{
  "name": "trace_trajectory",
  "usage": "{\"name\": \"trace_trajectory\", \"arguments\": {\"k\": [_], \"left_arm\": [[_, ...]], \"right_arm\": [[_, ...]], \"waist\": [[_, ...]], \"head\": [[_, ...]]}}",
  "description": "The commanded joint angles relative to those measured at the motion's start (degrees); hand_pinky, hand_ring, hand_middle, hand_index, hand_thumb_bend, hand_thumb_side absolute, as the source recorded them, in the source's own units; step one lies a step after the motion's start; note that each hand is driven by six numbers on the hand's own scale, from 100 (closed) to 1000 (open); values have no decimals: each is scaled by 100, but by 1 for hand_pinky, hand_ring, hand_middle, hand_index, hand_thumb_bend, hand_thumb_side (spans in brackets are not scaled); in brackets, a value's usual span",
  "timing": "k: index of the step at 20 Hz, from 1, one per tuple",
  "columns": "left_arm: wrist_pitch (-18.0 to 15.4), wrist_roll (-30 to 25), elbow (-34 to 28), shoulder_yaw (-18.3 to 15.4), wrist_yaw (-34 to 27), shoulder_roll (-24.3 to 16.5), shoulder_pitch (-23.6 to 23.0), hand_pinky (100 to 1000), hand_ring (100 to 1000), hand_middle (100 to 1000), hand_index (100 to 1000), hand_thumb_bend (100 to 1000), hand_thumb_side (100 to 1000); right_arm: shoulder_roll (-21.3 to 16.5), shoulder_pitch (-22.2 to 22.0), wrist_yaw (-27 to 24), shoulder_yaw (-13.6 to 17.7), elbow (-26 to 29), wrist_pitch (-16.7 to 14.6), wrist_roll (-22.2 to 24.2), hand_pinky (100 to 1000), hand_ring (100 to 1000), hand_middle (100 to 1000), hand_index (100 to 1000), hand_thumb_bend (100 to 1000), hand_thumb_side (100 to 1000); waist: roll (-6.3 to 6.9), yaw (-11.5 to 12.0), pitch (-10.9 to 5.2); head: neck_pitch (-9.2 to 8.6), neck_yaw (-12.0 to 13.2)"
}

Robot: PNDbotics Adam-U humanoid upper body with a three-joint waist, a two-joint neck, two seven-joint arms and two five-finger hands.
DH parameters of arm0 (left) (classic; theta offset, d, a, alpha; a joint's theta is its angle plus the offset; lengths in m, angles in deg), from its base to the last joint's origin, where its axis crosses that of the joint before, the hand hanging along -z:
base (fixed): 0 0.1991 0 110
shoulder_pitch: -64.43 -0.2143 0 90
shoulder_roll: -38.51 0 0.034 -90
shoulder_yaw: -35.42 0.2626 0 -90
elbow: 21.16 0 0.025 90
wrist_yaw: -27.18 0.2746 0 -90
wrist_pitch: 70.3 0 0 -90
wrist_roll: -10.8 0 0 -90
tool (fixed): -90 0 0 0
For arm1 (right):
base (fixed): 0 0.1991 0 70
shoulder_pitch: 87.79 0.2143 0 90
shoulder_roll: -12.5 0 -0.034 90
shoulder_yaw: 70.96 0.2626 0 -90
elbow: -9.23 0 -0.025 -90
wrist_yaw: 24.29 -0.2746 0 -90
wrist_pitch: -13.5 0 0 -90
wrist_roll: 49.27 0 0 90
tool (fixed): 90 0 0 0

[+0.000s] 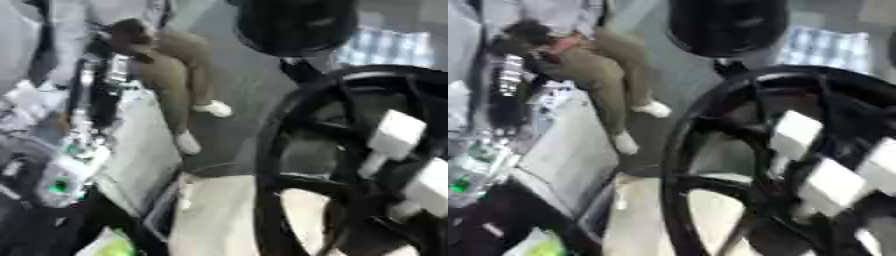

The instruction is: Pull the pin out of the wheel hub.

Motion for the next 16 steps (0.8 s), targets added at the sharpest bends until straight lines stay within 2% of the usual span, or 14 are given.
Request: {"name": "trace_trajectory", "arguments": {"k": [1, 2, 4, 6, 7, 10, 12, 16], "left_arm": [[-19, -39, -103, -49, -72, -91, 44, 546, 707, 667, 777, 100, 686], [-19, -49, -100, -53, -83, -88, 40, 545, 707, 667, 777, 100, 684], [-18, -70, -100, -56, -97, -81, 31, 545, 707, 664, 777, 100, 683], [-14, -87, -100, -60, -107, -71, 15, 543, 705, 656, 777, 100, 682], [-11, -92, -101, -64, -111, -70, 4, 543, 704, 654, 776, 100, 682], [2, -99, -103, -72, -124, -62, -21, 542, 703, 652, 776, 100, 682], [13, -106, -107, -75, -126, -62, -34, 541, 703, 651, 776, 100, 684], [31, -105, -114, -85, -107, -75, -53, 540, 703, 651, 776, 100, 686]], "right_arm": [[-111, -17, 123, 65, 197, 17, -111, 777, 633, 571, 748, 100, 100], [-110, -40, 151, 63, 203, 16, -126, 777, 633, 571, 748, 100, 100], [-110, -88, 199, 60, 207, -7, -142, 778, 633, 571, 748, 100, 100], [-110, -142, 242, 59, 207, -44, -149, 778, 634, 572, 749, 100, 100], [-107, -169, 258, 61, 208, -69, -156, 778, 634, 572, 748, 100, 100], [-100, -265, 305, 71, 208, -150, -184, 778, 633, 572, 748, 100, 100], [-103, -325, 355, 81, 208, -179, -212, 777, 633, 572, 748, 100, 100], [-142, -391, 504, 82, 208, -191, -262, 779, 638, 574, 749, 100, 100]], "waist": [[29, 2, -103], [28, 2, -114], [19, 6, -135], [2, 13, -165], [-10, 16, -180], [-46, 15, -213], [-72, 13, -227], [-114, 14, -228]], "head": [[-295, 892], [-323, 997], [-303, 880], [-130, 60], [-53, -442], [90, -1615], [187, -2185], [433, -2962]]}}
